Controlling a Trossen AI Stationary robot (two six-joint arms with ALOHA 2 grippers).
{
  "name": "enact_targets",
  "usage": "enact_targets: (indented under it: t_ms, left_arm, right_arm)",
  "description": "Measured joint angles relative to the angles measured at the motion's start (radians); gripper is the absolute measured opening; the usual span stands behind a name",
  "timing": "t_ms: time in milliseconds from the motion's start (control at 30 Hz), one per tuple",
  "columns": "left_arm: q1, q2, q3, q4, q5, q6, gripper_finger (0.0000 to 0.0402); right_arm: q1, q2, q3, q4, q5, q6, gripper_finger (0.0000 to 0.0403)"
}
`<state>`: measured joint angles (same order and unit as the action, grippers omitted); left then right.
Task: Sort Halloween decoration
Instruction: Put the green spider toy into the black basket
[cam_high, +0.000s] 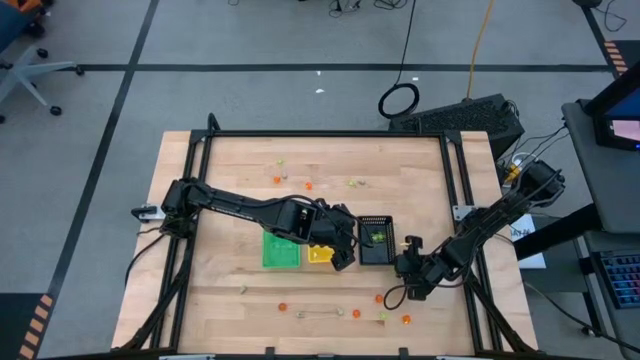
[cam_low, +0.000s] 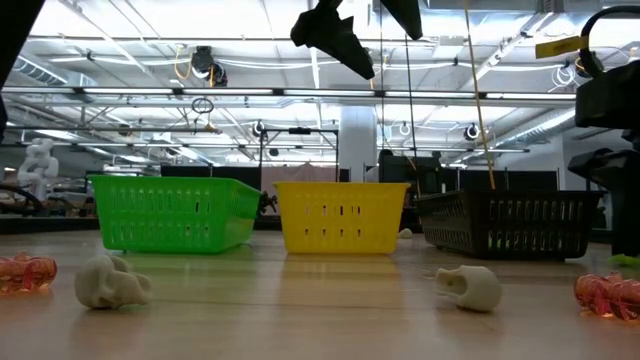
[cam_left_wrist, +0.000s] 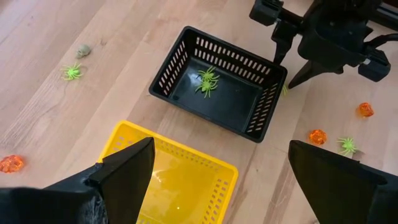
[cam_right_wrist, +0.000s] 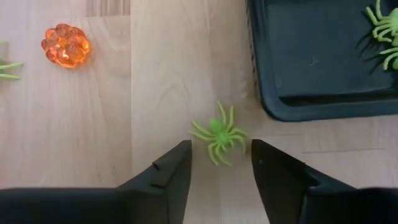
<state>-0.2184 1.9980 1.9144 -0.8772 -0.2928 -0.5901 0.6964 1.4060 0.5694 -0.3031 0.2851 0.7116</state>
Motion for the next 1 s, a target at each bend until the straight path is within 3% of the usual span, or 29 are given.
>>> enact_targets:
  t_ms: [633,1000]
  left_arm:
    - [0.000,0.000,0.000,0.000,0.000,0.002,0.0368]
    - [0.000,0.000,0.000,0.000,0.000,0.004,0.0368]
  right_arm:
    - [-0.001,0.006,0.001,0.019,-0.056,0.043,0.0006]
    - [-0.001,0.007,0.009,0.030,-0.088,0.084,0.0000]
